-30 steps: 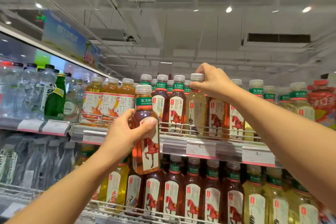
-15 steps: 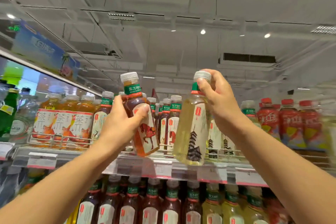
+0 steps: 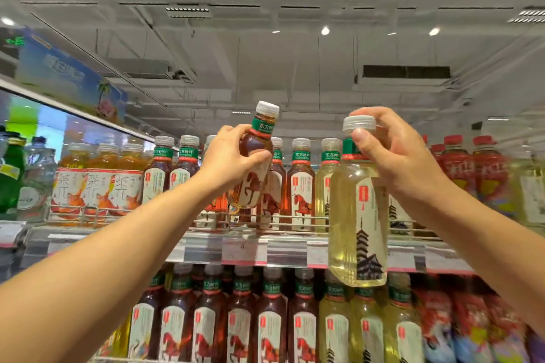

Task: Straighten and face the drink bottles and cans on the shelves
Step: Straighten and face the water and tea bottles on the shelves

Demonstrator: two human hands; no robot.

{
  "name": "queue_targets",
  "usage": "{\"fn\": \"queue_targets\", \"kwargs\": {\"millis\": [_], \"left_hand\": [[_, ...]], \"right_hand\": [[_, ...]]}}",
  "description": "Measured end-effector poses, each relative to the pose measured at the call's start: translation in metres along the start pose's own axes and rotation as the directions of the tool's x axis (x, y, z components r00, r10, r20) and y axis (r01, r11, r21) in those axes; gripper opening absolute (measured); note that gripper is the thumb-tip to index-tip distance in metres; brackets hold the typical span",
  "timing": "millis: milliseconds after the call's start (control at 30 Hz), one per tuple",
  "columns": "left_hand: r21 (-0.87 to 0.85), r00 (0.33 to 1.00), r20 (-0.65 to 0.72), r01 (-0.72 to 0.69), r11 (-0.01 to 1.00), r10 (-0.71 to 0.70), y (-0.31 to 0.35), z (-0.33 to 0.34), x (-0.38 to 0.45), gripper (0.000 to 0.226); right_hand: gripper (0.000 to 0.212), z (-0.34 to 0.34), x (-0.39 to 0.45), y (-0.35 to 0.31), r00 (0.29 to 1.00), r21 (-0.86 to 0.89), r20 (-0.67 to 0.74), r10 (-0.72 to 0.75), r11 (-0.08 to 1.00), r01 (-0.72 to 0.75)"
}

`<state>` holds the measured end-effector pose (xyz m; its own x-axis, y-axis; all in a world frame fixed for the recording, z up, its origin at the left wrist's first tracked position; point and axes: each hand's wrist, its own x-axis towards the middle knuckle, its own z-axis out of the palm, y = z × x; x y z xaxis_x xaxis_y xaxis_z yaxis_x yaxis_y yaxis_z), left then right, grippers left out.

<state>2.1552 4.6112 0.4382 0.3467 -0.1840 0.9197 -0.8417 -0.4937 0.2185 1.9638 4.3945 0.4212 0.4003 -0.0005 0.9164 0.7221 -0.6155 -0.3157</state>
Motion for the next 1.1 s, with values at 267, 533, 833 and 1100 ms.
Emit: {"fn": "queue_targets", "kwargs": {"millis": [267, 533, 833, 1100], "left_hand": [[0.0, 0.989, 0.139, 0.049, 0.999, -0.048, -0.02, -0.01, -0.004, 0.044], [0.096, 0.929, 0.349, 0.099, 0.99, -0.127, -0.031, -0.008, -0.004, 0.059], [0.388, 0.964, -0.005, 0.246, 0.888, -0.265, -0.016, 0.016, 0.016, 0.073], [0.463, 0.961, -0.07, 0.268, 0.845, -0.266, -0.026, 0.032, 0.027, 0.04]], "right_hand": [[0.021, 0.005, -0.008, 0.005, 0.999, -0.016, 0.043, -0.003, 1.0, 0.003], [0.022, 0.016, -0.011, 0.009, 0.997, 0.0, 0.079, -0.021, 1.0, 0.021], [0.024, 0.025, -0.015, 0.025, 0.995, 0.007, 0.103, 0.017, 1.0, -0.018], [0.024, 0.007, -0.017, 0.032, 0.996, -0.013, 0.075, 0.051, 0.999, -0.05]]}}
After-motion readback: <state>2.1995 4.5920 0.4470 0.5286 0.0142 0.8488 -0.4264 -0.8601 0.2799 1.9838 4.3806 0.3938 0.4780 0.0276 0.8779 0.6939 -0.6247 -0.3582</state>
